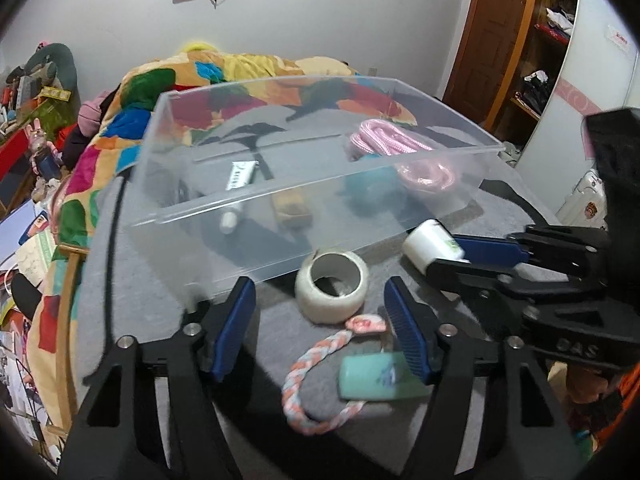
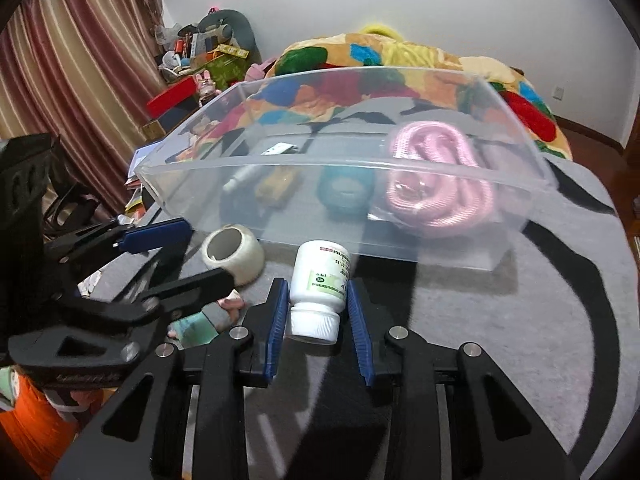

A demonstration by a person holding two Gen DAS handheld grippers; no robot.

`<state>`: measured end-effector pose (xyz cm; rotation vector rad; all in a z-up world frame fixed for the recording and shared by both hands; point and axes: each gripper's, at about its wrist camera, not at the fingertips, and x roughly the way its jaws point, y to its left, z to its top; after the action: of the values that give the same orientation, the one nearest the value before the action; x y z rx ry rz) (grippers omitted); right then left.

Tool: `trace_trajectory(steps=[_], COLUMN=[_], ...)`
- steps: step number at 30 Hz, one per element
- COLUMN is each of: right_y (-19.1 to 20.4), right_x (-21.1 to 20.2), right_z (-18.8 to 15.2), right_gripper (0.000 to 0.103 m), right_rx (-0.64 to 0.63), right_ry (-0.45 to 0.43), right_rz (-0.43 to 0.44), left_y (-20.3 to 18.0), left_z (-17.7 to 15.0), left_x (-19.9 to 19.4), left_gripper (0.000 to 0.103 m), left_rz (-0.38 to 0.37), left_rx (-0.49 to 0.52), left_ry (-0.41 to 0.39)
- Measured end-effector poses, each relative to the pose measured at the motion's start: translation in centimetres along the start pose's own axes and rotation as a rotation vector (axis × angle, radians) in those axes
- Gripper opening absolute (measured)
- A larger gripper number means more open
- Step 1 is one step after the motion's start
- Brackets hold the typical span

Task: Organize objects
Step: 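Grasp the white tape roll with the left tool while the right tool grasps the white pill bottle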

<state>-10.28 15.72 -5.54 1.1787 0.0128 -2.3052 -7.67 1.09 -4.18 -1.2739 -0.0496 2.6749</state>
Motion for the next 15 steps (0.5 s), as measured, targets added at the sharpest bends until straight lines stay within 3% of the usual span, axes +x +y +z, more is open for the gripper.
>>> trace_trajectory(steps=[3,5,15], right_y=[-0.2,-0.1,0.3], right_x=[-0.9,-1.5,-3.9], right_z=[-0.5,-0.6,0.4], right_gripper=[0.028,0.028,0.028], right_rx=[-0.006,-0.009,-0.028], right_ry=[-0.018,-0.030,-0.101], right_rz=[-0.011,-0.015,-0.012], left_y=[0.0,-0.1,-0.4], left_z=[0.1,0.0,-0.4], left_x=[0.7,1.0,-1.6], left_gripper=[0.054,0.039,0.039], left_rz=[-0.007,-0.016,-0.049], left_rx=[-0.025,-0.032,0.010], left_ry=[0.011,0.021,-0.033])
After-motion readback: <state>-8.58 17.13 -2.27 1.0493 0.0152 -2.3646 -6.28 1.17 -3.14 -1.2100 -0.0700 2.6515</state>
